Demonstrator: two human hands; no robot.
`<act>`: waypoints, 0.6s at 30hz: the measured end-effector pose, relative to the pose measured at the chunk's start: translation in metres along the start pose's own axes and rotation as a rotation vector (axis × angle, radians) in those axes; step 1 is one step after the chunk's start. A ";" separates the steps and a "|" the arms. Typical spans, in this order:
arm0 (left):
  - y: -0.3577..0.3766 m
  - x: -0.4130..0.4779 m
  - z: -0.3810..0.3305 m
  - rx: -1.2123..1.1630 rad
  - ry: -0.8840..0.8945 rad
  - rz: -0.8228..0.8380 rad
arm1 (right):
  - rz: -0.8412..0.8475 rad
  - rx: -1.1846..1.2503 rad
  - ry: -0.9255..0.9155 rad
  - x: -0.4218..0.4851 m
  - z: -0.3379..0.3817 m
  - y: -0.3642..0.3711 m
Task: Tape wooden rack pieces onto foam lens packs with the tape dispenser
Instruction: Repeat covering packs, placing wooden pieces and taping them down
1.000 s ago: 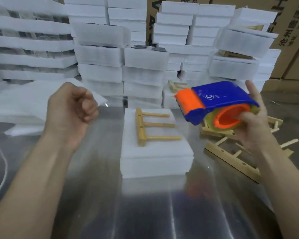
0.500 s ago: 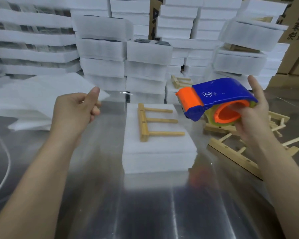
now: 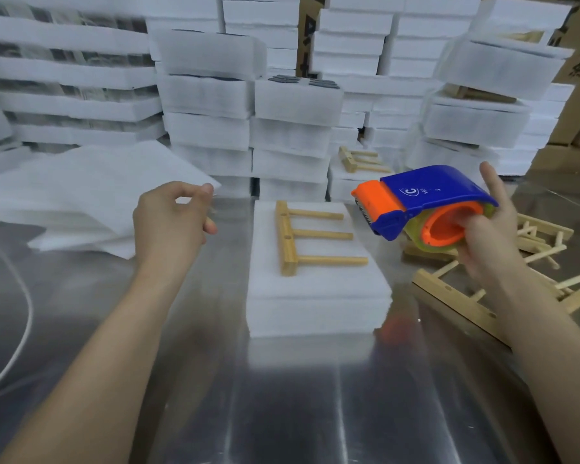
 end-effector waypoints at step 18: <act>0.007 -0.001 0.019 0.127 -0.115 0.052 | 0.037 -0.067 0.046 -0.001 -0.017 -0.001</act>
Point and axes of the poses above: each hand's wrist, its own x-axis towards the middle knuckle, its own y-axis out of the palm, z = x × y, the point moved 1 cm from there along x, towards the middle knuckle, and after that the axes turned 12 degrees about -x, right-handed, at the moved point
